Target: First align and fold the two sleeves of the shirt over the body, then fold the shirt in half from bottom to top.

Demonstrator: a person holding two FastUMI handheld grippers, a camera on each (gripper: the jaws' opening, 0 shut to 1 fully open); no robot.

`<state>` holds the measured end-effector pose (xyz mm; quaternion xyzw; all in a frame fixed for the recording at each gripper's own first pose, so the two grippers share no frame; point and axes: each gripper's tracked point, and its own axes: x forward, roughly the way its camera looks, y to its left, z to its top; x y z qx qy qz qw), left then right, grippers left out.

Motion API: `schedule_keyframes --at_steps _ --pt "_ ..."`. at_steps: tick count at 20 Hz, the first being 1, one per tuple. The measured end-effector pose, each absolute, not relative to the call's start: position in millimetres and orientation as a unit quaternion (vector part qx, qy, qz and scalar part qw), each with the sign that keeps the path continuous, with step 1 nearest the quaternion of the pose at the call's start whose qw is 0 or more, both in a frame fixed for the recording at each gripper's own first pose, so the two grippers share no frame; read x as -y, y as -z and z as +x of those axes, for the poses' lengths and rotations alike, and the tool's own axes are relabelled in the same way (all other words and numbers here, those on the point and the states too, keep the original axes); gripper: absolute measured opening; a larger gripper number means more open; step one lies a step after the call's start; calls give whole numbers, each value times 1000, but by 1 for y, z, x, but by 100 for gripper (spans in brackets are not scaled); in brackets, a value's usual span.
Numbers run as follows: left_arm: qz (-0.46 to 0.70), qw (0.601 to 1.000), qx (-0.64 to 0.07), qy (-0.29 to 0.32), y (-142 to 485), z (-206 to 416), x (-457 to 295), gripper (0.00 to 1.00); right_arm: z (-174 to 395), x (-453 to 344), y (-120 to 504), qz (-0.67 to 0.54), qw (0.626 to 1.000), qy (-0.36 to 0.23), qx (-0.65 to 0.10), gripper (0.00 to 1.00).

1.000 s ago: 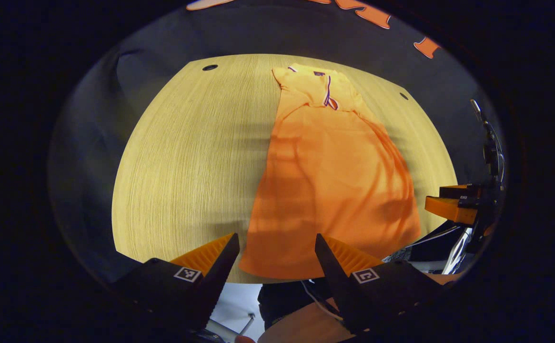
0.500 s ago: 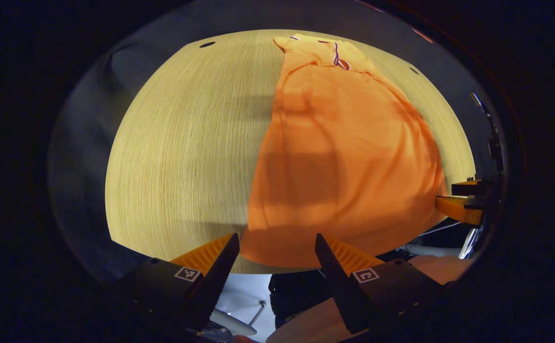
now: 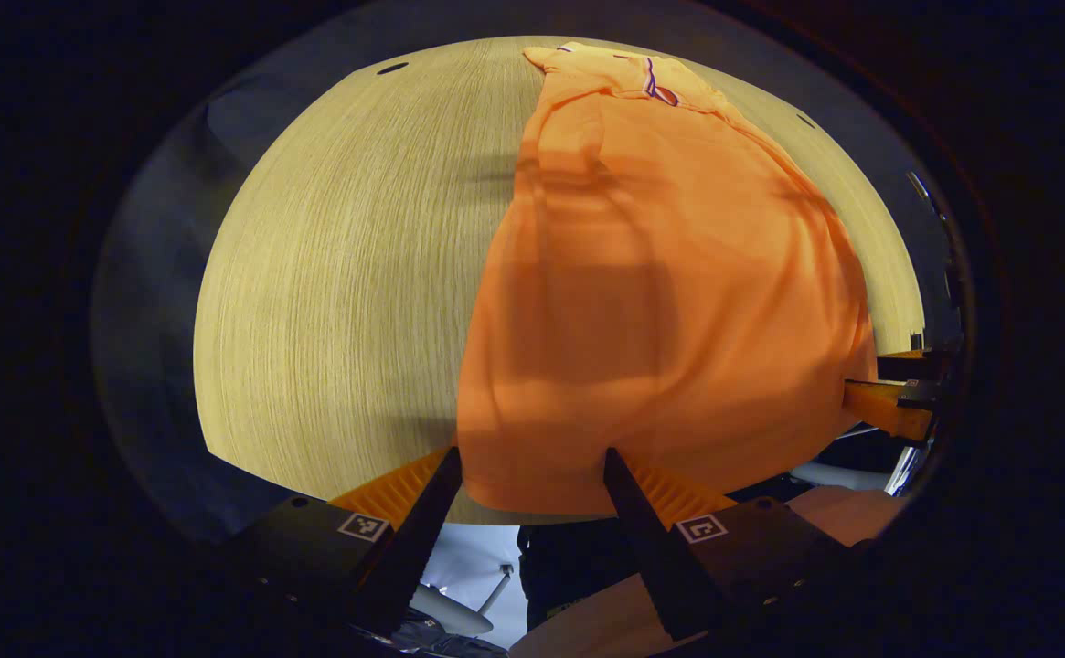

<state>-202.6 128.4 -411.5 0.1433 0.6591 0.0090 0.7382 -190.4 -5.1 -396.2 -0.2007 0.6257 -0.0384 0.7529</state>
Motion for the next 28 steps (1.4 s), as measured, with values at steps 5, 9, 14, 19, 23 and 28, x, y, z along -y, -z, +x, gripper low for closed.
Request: schedule_keyframes --at_steps 5,9,14,19,23,28 --pt "137 745 -653 6 412 -194 -120 29 -196 -9 401 -140 760 22 -634 27" --pt "89 744 -662 10 413 -198 -112 13 -194 -8 400 -119 772 27 -624 1" --pt "75 756 -650 16 402 -197 -111 2 -184 -15 374 -127 786 17 -605 1" --pt "78 794 -602 32 362 -158 -94 2 -155 -41 325 -121 819 -3 -560 1" --pt "71 824 -559 53 330 -113 -75 1 -121 -58 291 -128 844 -16 -521 1" --pt "62 851 -517 66 313 -54 -52 1 -64 -67 257 -135 870 -17 -474 0"
